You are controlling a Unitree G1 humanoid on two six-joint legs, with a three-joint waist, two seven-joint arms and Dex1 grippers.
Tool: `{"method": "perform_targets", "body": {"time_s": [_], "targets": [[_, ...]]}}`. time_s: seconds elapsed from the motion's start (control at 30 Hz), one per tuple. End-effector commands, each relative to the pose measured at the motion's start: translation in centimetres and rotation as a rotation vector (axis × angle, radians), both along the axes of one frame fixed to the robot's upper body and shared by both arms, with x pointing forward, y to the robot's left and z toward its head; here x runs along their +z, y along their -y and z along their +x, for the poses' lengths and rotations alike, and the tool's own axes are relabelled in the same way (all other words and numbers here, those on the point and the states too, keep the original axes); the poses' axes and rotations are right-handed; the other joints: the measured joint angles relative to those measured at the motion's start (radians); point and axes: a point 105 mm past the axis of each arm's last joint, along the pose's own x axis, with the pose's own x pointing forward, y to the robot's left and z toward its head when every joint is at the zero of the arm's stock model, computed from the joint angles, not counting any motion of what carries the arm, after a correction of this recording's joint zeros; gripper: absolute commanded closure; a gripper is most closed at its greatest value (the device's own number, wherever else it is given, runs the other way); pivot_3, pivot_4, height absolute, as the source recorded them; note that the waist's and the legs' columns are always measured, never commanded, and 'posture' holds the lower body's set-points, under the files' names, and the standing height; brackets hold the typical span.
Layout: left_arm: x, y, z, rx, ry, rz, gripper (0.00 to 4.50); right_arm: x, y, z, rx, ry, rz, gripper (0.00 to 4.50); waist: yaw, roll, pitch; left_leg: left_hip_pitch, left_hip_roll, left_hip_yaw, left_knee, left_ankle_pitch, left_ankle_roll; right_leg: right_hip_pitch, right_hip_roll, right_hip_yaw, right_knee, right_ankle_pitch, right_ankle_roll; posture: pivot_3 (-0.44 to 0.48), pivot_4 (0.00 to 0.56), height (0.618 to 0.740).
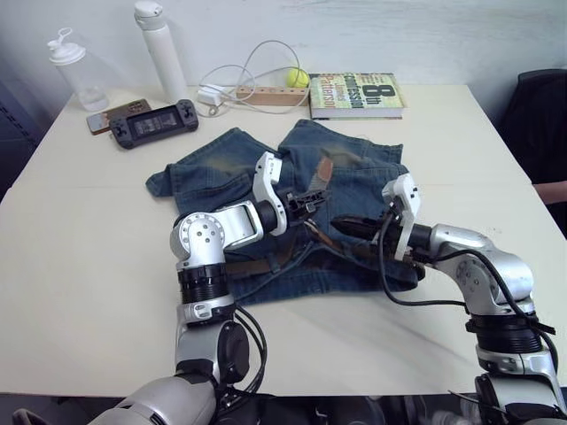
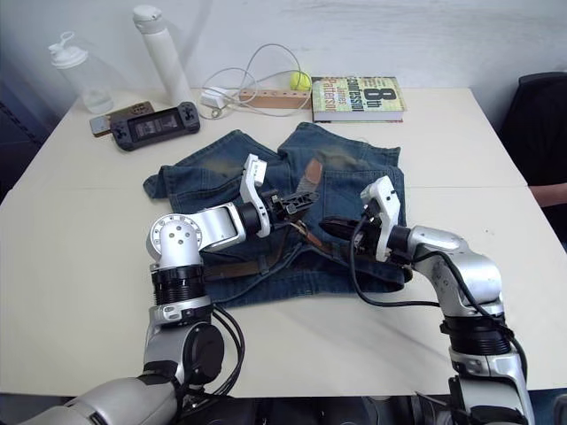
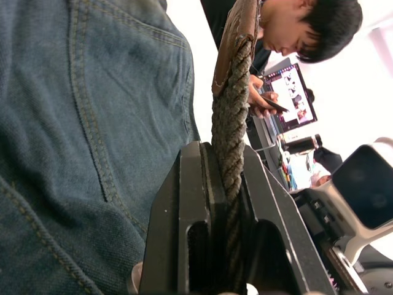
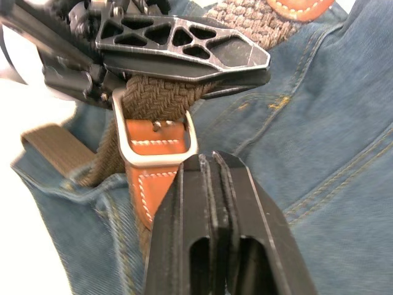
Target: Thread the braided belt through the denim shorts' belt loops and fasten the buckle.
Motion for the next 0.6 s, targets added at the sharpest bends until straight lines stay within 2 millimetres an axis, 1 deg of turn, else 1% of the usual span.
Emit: {"method": "perform_targets", "body": {"time_s": [0.03,0.17,0.27,0.3,0.37,0.43,0.47,0.57,0.6], "targets": [[0.7,1.0,-1.0,-0.031,-0.007,-0.087,4.5,1.3,-1.3,-0.7,0.062,-0.012,0.096,4.48,-0.003,0.0,0.0,0.0,0.0,0.0,0.0,0.0,0.0,0.0,0.0,0.0,0.0,0.0,0.0,0.0,0.15,0.735],[1.0,0.9,-1.0,-0.034,-0.027,-0.127,4.5,-0.4,-3.2,-1.0,0.101,-0.031,0.06,4.48,-0.005,0.0,0.0,0.0,0.0,0.0,0.0,0.0,0.0,0.0,0.0,0.0,0.0,0.0,0.0,0.0,0.15,0.735],[1.4,1.2,-1.5,-0.071,-0.035,-0.155,4.5,-2.5,-4.0,-1.3,0.132,-0.047,-0.019,4.48,-0.007,0.0,0.0,0.0,0.0,0.0,0.0,0.0,0.0,0.0,0.0,0.0,0.0,0.0,0.0,0.0,0.15,0.735],[1.5,1.2,-1.8,-0.091,-0.035,-0.16,4.5,-3.8,-4.1,-1.5,0.146,-0.052,-0.081,4.48,-0.007,0.0,0.0,0.0,0.0,0.0,0.0,0.0,0.0,0.0,0.0,0.0,0.0,0.0,0.0,0.0,0.15,0.735],[1.7,1.1,-2.1,-0.117,-0.035,-0.164,4.5,-5.4,-4.1,-1.8,0.164,-0.053,-0.164,4.48,-0.007,0.0,0.0,0.0,0.0,0.0,0.0,0.0,0.0,0.0,0.0,0.0,0.0,0.0,0.0,0.0,0.15,0.735],[1.8,0.6,-2.6,-0.142,-0.027,-0.152,4.5,-7.4,-3.6,-1.9,0.178,-0.053,-0.27,4.48,-0.01,0.0,0.0,0.0,0.0,0.0,0.0,0.0,0.0,0.0,0.0,0.0,0.0,0.0,0.0,0.0,0.15,0.735],[1.8,0.3,-2.7,-0.149,-0.023,-0.146,4.5,-8.1,-3.4,-2.0,0.187,-0.051,-0.306,4.48,-0.011,0.0,0.0,0.0,0.0,0.0,0.0,0.0,-0.001,0.0,0.0,0.0,0.0,0.0,0.0,0.0,0.15,0.735],[1.8,-0.6,-2.6,-0.142,-0.027,-0.137,4.5,-8.5,-3.1,-1.9,0.185,-0.039,-0.332,4.48,-0.016,0.0,0.0,0.003,0.0,0.0,0.0,0.0,-0.001,0.002,0.0,0.0,0.0,0.0,0.0,0.0,0.15,0.735],[1.6,-1.2,-2.5,-0.136,-0.031,-0.124,4.5,-8.7,-2.9,-1.9,0.188,-0.031,-0.352,4.48,-0.017,0.0,0.0,0.004,0.0,0.0,0.0,-0.001,-0.001,0.003,0.0,0.0,0.0,0.0,0.0,0.0,0.15,0.735]]}}
